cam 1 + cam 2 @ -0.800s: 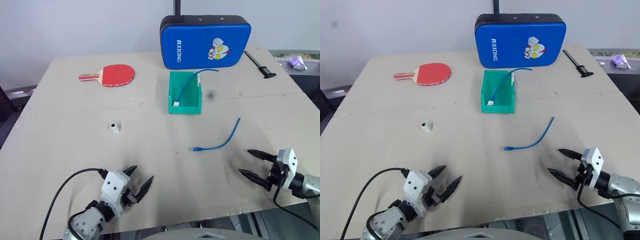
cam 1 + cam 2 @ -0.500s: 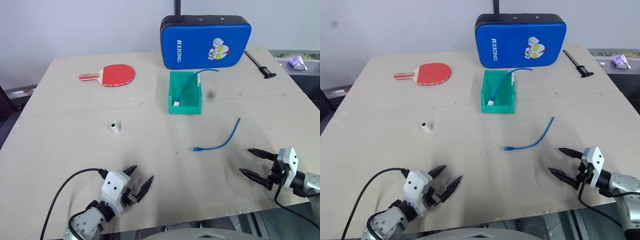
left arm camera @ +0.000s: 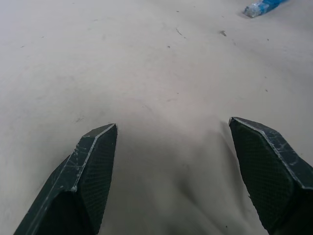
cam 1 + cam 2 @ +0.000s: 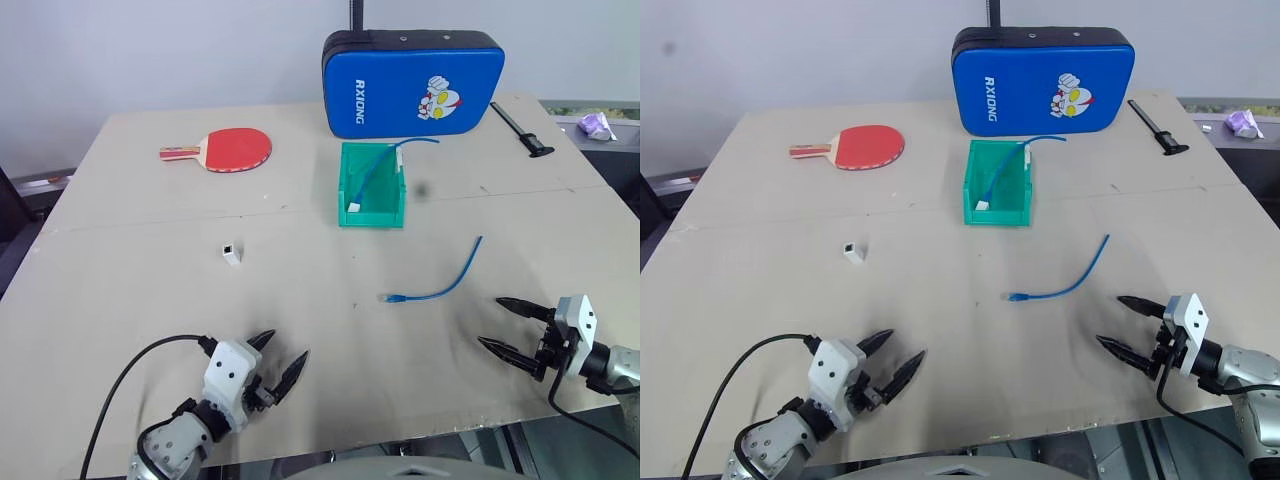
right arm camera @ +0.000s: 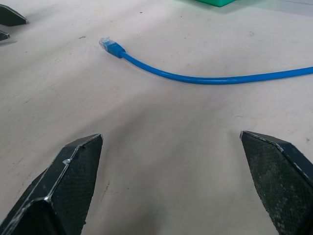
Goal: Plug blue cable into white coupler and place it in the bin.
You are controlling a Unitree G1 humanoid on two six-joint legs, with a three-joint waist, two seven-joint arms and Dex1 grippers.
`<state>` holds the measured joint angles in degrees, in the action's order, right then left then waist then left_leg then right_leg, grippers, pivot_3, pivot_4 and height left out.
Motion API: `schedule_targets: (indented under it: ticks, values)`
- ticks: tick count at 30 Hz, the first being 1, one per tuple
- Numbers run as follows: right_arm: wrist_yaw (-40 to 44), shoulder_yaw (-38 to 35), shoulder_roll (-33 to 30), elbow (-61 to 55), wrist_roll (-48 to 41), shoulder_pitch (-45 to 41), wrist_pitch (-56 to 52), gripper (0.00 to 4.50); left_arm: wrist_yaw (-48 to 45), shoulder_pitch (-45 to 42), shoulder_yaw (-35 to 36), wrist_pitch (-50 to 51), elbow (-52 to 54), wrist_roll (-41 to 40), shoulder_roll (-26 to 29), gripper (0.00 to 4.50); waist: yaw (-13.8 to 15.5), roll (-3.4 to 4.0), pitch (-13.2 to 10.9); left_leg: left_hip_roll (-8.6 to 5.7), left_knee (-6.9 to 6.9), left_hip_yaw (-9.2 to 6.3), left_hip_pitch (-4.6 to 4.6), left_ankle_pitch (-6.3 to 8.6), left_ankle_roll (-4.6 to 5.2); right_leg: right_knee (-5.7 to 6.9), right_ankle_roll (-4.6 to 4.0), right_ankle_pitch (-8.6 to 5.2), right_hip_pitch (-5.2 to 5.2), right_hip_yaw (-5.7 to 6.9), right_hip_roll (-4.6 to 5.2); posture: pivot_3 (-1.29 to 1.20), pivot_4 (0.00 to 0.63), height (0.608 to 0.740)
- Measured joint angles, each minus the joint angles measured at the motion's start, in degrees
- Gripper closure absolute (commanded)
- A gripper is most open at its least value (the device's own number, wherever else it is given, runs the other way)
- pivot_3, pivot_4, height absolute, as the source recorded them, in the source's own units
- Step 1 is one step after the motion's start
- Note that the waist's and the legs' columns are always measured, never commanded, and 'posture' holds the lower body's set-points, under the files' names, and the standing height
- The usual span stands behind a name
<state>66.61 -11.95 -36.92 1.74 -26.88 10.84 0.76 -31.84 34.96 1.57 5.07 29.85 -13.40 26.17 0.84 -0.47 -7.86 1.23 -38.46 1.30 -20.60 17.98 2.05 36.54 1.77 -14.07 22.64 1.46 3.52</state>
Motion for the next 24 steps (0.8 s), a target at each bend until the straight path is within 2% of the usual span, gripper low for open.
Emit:
schedule_targets:
  ticks: [6, 8, 11, 14, 15, 16, 17, 24]
  values:
    - [1.1, -0.2, -0.2, -1.5, -1.4, 0.9, -0.6, 0.05, -8.4, -4.8, -0.5, 4.8, 1.5, -1.6, 10.1, 0.77, 0.2, 0.09, -0.1, 0.00, 0.00, -0.06, -0.01, 0.00, 0.00, 0.01, 0.00, 0.00, 0.00, 0.10, -0.03, 0.00, 0.150, 0.740]
    - [2.7, -0.2, -0.4, -4.4, -2.9, 3.2, -0.7, 0.05, -13.0, -12.5, -2.3, 8.3, 1.2, -2.3, 14.9, 0.77, 0.8, 0.14, -0.1, -0.01, -0.04, -0.16, -0.04, -0.01, 0.00, 0.03, -0.01, 0.00, -0.01, 0.25, -0.10, 0.00, 0.150, 0.740]
    - [4.0, -0.6, -0.6, -8.9, -4.7, 6.6, -0.5, 0.05, -19.0, -25.3, -6.6, 13.0, 0.7, -3.2, 18.5, 0.77, 1.0, 0.16, -0.1, -0.02, -0.07, -0.05, -0.03, -0.01, 0.00, 0.05, 0.03, 0.03, -0.02, 0.17, -0.15, 0.00, 0.150, 0.740]
    - [4.5, -2.0, -0.8, -11.7, -6.0, 9.1, -0.5, 0.05, -21.2, -33.9, -11.1, 15.1, -1.7, -2.4, 18.1, 0.77, 0.4, 0.09, -0.2, -0.04, -0.08, -0.01, -0.03, -0.01, -0.01, 0.03, 0.23, 0.14, -0.02, 0.10, -0.17, 0.00, 0.150, 0.740]
    - [4.9, -3.6, -1.1, -13.4, -6.4, 12.0, -0.1, 0.05, -22.3, -42.0, -14.9, 16.4, -6.0, -1.1, 15.2, 0.77, 0.7, 0.08, -0.2, -0.16, -0.09, -0.10, -0.08, -0.01, -0.01, 0.02, 0.24, 0.15, -0.04, 0.19, -0.17, 0.00, 0.150, 0.740]
    - [4.9, -3.6, -1.2, -13.5, -6.4, 12.0, -0.1, 0.05, -22.3, -42.7, -15.1, 16.5, -6.4, -0.9, 14.8, 0.77, 0.7, 0.03, -0.2, -0.19, -0.11, -0.11, -0.08, -0.01, -0.01, 0.03, 0.24, 0.15, -0.04, 0.20, -0.18, 0.00, 0.150, 0.740]
    - [4.8, -5.2, -1.0, -15.6, -7.1, 14.0, 0.3, 0.05, -23.5, -49.6, -18.7, 17.0, -11.0, 0.6, 11.8, 0.77, 0.8, -0.08, -0.3, -0.19, -0.17, -0.13, -0.07, -0.01, -0.01, 0.05, 0.24, 0.16, -0.06, 0.17, -0.26, 0.00, 0.150, 0.740]
    - [1.5, -7.1, 1.3, -18.6, -7.6, 16.2, 0.8, 0.05, -26.9, -60.5, -25.2, 17.9, -25.1, 3.9, 5.8, 0.77, -0.1, -0.28, -0.5, -0.15, -0.18, -0.34, -0.05, -0.01, -0.01, 0.12, 0.24, 0.15, 0.04, -0.03, -0.48, 0.00, 0.150, 0.740]
